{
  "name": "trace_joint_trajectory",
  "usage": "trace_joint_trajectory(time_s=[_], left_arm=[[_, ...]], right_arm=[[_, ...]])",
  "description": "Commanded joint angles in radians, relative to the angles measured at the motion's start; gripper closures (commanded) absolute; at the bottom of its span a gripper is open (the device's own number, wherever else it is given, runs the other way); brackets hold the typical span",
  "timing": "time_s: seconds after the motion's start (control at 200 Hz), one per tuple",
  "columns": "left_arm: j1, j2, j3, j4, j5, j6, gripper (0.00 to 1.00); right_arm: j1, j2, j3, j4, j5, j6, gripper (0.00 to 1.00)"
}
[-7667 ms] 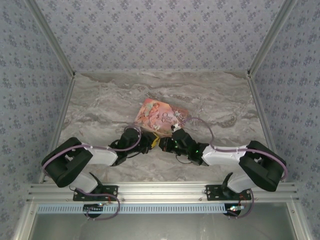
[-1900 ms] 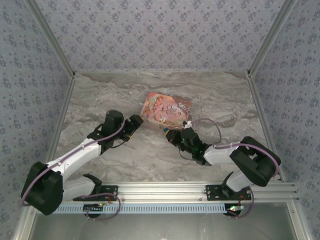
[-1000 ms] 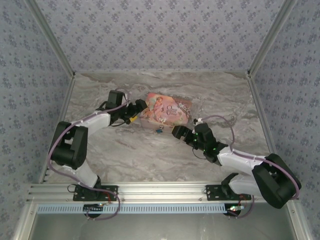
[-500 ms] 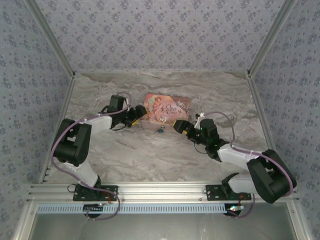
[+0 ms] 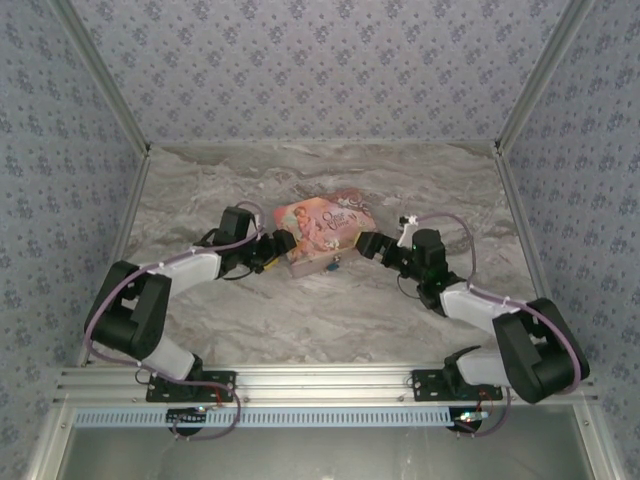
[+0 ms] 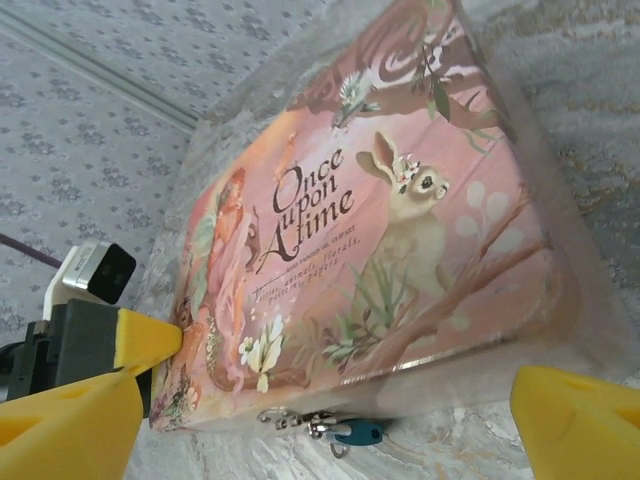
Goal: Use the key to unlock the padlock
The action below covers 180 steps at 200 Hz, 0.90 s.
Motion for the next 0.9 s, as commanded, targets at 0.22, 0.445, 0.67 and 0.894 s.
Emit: trace_joint_trajectory(time_s=[0.22,0.445,0.67,0.894], left_arm=[[-0.013,-0.027,-0.013,-0.095,-0.057,-0.018,0.2],[-0.016,-0.042,-0.036,-0.078,-0.071,-0.026,0.2],[-0.022,-0.036,-0.039,-0.052,-0.065,-0.037,0.21],[-0.029,-0.034,-0.035,-0.049,-0.066,-0.038,0.22]], right_arm=[[0.12,-0.062,-0.087,0.068,-0.021,-0.177,0.1],[0.164,0.13,-0.06,0.264,-0.052,-0.186,0.12],[0.216,0.315,0.023,0.349,-0.058,-0.19,0.15],[0.224,0.414,0.06,0.358,-0.026,-0.191,0.15]])
